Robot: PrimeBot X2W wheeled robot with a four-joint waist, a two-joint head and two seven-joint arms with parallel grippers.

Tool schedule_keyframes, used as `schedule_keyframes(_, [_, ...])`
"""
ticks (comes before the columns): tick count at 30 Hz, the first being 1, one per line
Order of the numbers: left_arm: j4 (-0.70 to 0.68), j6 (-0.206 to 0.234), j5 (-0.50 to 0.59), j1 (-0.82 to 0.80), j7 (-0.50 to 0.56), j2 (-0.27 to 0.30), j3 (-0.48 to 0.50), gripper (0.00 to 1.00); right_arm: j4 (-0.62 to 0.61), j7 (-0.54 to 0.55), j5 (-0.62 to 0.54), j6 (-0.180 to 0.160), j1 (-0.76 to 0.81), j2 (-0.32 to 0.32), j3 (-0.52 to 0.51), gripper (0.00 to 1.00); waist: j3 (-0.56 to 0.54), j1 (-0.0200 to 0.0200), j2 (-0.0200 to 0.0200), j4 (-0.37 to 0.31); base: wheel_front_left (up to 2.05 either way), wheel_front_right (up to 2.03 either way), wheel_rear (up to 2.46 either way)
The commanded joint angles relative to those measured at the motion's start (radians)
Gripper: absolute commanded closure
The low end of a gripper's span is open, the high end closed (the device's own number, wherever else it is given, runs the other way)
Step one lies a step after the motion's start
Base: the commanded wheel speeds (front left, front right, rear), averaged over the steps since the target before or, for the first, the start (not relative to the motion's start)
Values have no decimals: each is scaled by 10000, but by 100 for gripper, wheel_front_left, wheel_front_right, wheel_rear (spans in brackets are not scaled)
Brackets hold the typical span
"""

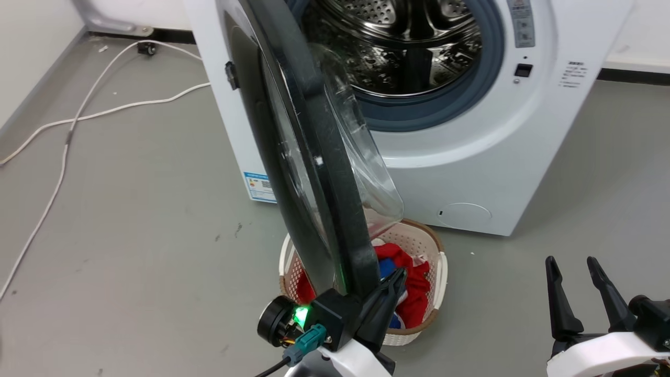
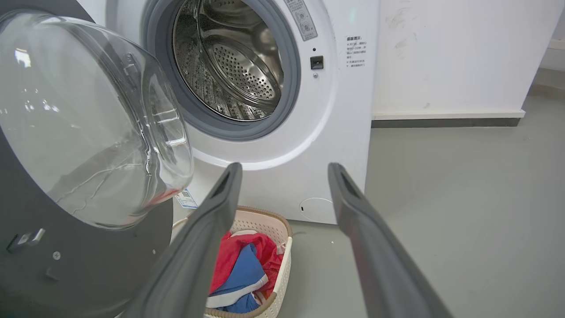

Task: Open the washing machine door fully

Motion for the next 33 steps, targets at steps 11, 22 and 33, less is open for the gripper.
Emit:
schedule_keyframes(11, [-615,614,-19,432,19,451,372,100,-32,139,-160,1,-23,14,-85,0,-22,0,0,1211,0,0,0])
schedule_keyframes(22, [-632,1001,-89,650,-253,612,777,100,-17,100,4,1,126,11,-402,0,14,0,0,2489,0,0,0])
schedule_keyframes(33, [33,1074,-686,448,-853,1149,1951,100,-147,193,-89,1,-97,11,-369,0,272,0,0,3088,0,0,0])
